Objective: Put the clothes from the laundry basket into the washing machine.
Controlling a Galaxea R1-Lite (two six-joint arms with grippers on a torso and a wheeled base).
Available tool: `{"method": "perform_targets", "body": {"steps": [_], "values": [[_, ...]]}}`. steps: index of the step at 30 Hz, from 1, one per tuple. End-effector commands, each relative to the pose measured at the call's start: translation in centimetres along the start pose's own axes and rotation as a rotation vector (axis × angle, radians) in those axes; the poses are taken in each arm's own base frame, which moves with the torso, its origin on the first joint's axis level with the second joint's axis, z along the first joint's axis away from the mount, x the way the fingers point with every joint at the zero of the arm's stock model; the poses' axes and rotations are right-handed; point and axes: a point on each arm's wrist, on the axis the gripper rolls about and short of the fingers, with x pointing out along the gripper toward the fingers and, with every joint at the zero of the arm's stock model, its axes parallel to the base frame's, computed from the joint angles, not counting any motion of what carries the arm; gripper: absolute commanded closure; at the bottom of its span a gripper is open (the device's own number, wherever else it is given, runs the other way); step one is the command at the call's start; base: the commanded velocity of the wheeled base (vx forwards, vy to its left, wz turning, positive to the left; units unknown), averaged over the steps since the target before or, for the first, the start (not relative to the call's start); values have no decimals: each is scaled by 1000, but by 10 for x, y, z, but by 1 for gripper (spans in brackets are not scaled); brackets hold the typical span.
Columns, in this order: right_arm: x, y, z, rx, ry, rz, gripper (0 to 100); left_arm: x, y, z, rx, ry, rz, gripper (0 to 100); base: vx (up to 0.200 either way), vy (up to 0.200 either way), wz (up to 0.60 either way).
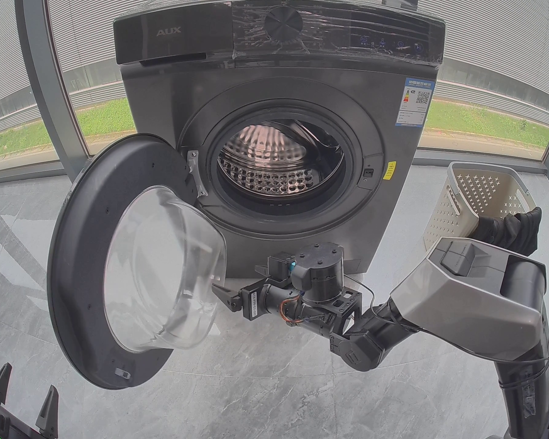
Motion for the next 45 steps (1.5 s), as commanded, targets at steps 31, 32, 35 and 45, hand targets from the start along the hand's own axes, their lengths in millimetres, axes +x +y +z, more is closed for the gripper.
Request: {"method": "perform_targets", "body": {"steps": [31,32,35,45], "values": [[66,7,1,64,-3,-75,0,0,0,-5,-1,0,0,0,0,0,0],[68,8,-1,65,-3,-76,0,0,0,-5,-1,0,2,0,0,0,0],[68,8,-2,67,-2,-74,0,0,0,-5,-1,0,0,0,0,0,0],[22,-3,42,64,-33,-131,0,0,0,-5,-1,1,0,0,0,0,0]]}}
